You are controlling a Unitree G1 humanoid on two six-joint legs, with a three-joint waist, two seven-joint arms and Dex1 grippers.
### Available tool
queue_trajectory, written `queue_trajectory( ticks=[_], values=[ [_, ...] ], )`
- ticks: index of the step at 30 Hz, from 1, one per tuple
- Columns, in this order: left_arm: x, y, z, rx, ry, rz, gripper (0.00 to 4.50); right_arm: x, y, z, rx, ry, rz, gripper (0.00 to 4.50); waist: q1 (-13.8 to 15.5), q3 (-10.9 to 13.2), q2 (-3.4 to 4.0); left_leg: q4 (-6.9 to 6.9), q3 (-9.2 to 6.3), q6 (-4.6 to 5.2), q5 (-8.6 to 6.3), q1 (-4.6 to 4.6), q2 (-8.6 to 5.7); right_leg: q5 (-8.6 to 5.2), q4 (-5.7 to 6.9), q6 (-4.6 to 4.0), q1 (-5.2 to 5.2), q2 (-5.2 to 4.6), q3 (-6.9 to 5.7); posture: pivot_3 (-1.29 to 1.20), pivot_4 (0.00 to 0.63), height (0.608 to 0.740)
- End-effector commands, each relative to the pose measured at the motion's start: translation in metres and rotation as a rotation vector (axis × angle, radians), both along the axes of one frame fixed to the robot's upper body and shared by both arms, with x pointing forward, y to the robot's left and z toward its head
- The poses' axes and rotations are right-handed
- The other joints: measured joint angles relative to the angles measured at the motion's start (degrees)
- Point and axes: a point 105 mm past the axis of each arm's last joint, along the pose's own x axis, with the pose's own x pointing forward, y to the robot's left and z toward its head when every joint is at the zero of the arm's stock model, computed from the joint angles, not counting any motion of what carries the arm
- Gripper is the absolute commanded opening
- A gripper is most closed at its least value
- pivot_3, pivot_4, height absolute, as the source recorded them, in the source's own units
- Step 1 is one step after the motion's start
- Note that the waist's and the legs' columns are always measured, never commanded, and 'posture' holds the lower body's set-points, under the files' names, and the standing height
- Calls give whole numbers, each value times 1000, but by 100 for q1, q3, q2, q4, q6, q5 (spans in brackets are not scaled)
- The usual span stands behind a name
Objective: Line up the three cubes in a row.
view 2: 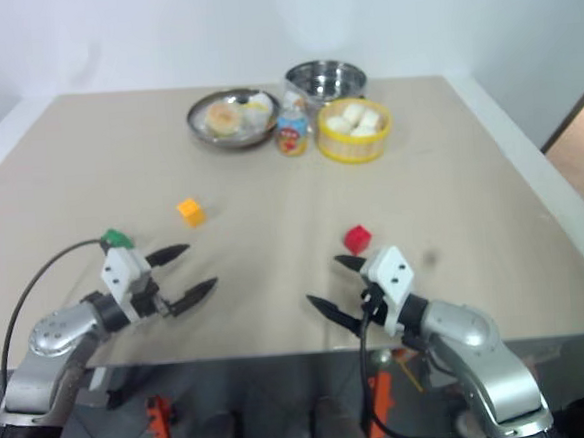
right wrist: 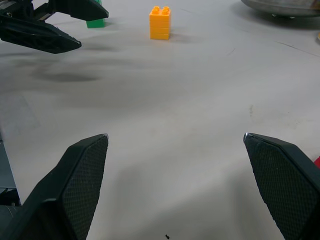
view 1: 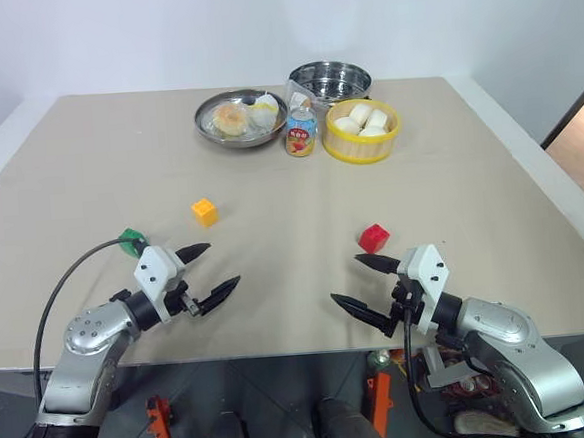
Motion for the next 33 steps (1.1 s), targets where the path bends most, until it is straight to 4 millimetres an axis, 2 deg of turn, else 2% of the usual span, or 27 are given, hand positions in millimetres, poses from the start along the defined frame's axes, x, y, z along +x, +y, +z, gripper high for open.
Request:
queue_trajectory(
  ticks=[1,20,26,33],
  values=[
    [-2,-4,10,-15,-50,-26,4452,-3,1,12,12,-62,-11,4500,5,0,0,0,0,0,0,0,0,0,0,0,0,0,0,0,150,740],
    [-17,-17,10,-64,21,-199,4452,1,-14,17,58,-95,-148,4500,21,0,0,0,1,0,0,0,0,-2,0,-2,-1,0,0,0,150,740],
    [-24,-32,13,-53,50,-300,4452,21,-36,31,80,-149,-315,4500,21,0,0,1,3,0,0,0,0,-1,0,-3,-1,0,3,0,150,740],
    [-29,-41,13,-39,57,-367,4452,46,-41,29,106,-84,-363,4500,19,0,1,-1,4,0,0,-1,1,-1,0,-3,-1,1,2,0,150,740]
  ],
)
